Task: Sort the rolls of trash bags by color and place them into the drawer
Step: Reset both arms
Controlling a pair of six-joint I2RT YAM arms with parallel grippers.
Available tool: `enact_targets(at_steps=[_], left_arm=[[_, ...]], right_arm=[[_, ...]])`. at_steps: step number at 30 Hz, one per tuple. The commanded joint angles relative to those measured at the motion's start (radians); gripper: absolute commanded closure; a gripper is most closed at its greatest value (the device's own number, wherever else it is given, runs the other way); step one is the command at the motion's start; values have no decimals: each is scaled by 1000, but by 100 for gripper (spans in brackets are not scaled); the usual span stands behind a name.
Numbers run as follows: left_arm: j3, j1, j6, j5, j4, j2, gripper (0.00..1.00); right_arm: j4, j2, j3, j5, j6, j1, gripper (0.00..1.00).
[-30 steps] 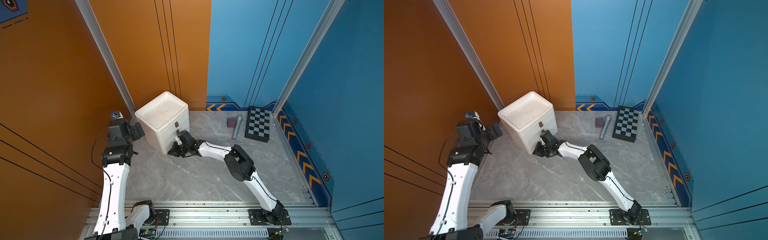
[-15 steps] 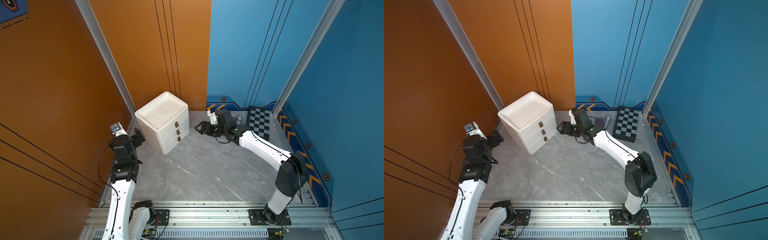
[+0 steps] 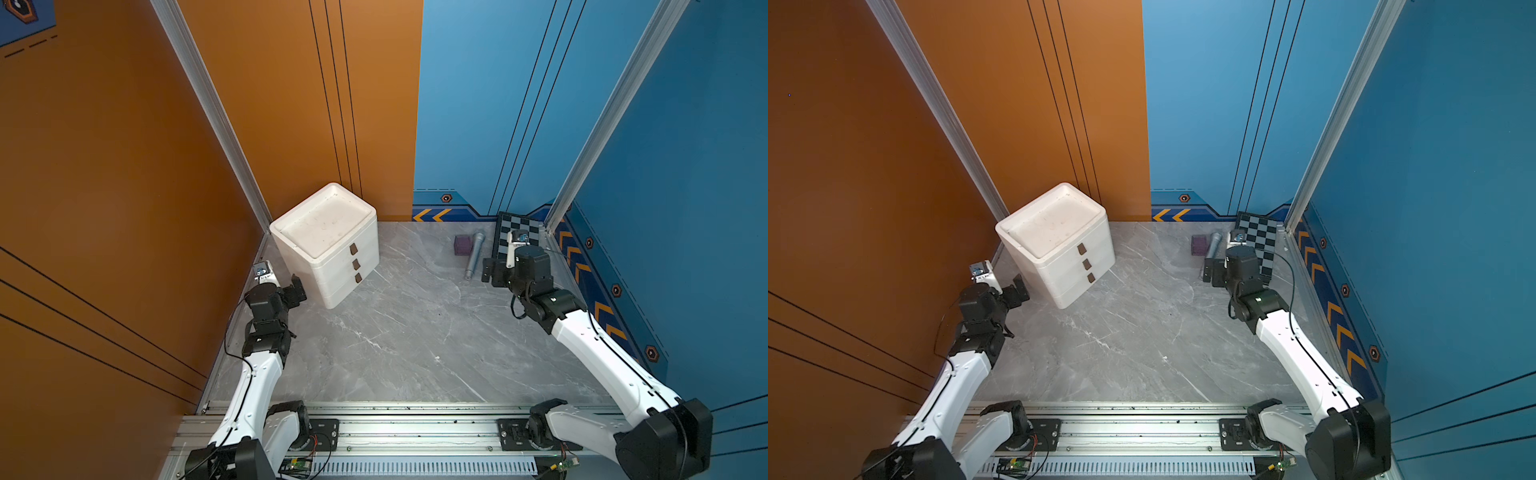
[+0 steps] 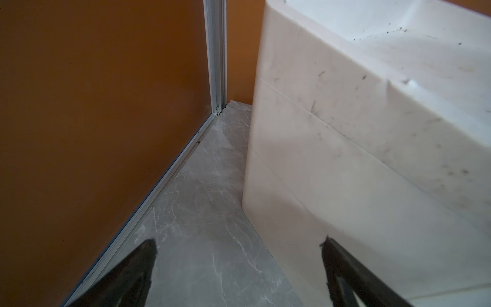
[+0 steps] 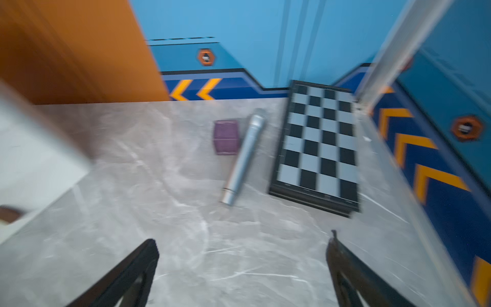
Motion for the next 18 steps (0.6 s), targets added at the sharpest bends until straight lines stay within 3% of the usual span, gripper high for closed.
enact_targets(at_steps=[1,6,10,14,18], left_arm=[[-64,-11,29,49,159,40,2],[-119,-18,3,28,274,145,2],[-158,-27,-3,7,410,256,2],[-189,-47,-19,-21,511,352,2],[-186,-74,-30,-30,595,426,2]], right_arm=[[219,-103,-223,87,-20,-121,0],[716,-175,-591,0,30,-301,0],[759,-59,-624,-4,45,-344,0],[1007,81,-673,3,31,-318,0],[1126,235,-645,-2,0,-299,0]])
